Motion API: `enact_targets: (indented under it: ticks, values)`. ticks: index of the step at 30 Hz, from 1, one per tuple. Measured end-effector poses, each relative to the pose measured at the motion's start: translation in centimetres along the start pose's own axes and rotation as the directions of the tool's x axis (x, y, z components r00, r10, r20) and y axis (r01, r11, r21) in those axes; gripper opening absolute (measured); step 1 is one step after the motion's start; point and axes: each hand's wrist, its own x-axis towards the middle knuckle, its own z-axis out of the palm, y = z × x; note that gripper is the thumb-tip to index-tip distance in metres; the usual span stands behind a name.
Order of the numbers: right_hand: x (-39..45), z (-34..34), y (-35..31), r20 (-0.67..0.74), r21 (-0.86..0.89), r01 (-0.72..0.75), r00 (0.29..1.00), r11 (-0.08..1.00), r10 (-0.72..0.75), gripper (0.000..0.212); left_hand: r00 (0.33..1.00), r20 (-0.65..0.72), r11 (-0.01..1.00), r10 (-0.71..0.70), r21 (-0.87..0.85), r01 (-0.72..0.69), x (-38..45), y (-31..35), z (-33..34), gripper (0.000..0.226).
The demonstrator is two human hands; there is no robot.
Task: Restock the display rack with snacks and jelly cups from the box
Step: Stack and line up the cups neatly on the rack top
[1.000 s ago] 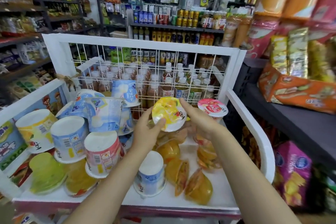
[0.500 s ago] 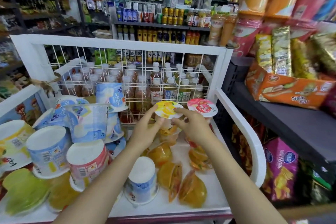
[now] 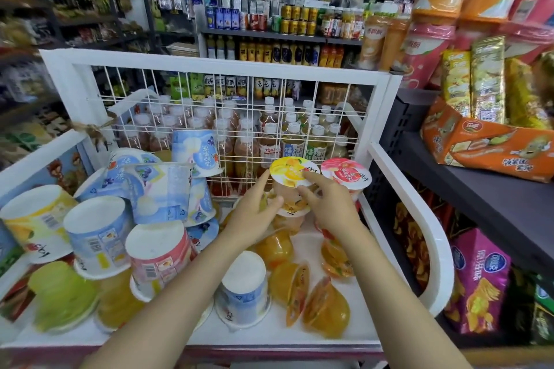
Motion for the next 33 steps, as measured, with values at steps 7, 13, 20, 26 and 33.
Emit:
enact_targets:
  ticks: [7, 13, 20, 26, 33]
  values:
    - [-1.3, 0.3, -5.2, -0.214, 0.015, 0.166, 0.964, 0.986, -0.159, 0.028, 0.896, -0.239, 0.910, 0.375, 0.279, -0.307, -8.0, 4.8, -6.3, 0.037]
    - [-1.9, 5.9, -14.3, 0.267, 0.442, 0.108, 0.932, 0.891, -0.245, 0.057, 0.789, -0.517, 0.917, 0.331, 0.373, -0.140, -10.8, 3.3, -14.3, 0.038]
    - [-2.0, 10.2, -15.2, 0.347, 0.492, -0.039, 0.925, 0.870, -0.154, 0.128, 0.904, -0.427, 0.984, 0.015, 0.165, 0.061, -11.4, -1.4, -15.7, 0.069]
    - [-3.0, 8.9, -15.4, 0.210, 0.592, -0.001, 0.966, 0.806, -0.153, 0.094, 0.905, -0.419, 0.996, 0.069, 0.073, -0.042, -10.4, -0.2, -15.8, 0.069]
    - [-2.3, 0.9, -9.5, -0.157, 0.538, 0.175, 0.982, 0.825, -0.106, 0.071, 0.943, -0.259, 0.965, 0.210, -0.102, -0.243, -4.3, 5.7, -8.5, 0.064]
